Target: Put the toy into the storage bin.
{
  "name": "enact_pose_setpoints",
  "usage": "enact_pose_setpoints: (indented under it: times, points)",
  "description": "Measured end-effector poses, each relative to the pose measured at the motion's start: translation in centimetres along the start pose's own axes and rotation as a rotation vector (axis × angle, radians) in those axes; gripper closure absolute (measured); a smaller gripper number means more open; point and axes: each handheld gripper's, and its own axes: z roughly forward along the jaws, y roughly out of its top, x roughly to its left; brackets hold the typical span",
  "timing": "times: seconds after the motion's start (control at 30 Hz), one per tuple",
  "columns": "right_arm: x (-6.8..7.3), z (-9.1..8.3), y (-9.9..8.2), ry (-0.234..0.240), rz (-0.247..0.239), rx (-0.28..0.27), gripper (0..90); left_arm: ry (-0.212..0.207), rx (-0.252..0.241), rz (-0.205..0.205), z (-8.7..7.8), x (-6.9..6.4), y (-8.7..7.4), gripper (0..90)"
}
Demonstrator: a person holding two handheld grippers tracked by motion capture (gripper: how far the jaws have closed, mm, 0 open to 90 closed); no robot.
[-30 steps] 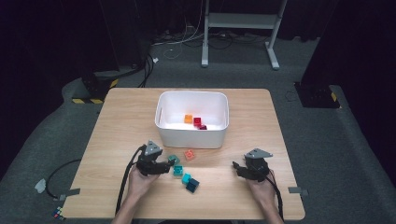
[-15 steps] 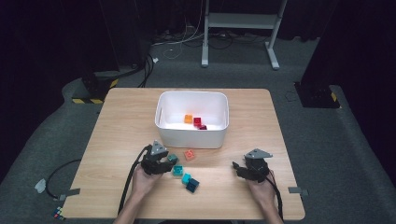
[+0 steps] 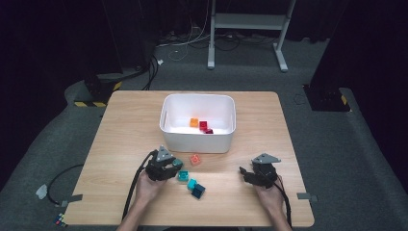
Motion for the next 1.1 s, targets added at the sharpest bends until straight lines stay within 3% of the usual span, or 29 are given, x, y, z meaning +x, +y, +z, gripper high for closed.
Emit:
enact_pose_setpoints:
  times: [0.3, 0.5, 1.1]
  points:
    - [0.0, 0.0, 0.0, 0.001, -0.002, 0.0, 37.5, 0.013, 0.014, -0.035, -1.8, 0.3, 0.2, 58.6]
    - [0.0, 0.1, 0.0, 0.0, -0.003, -0.001, 37.0, 0.002, -0.006, -0.07, -3.6, 0.7, 0.8, 58.6]
    - [0.0, 0.1, 0.0, -0.002, 0.0, 0.0, 36.7, -0.05, -0.03, -0.061, -6.4, 0.2, 3.8, 58.6]
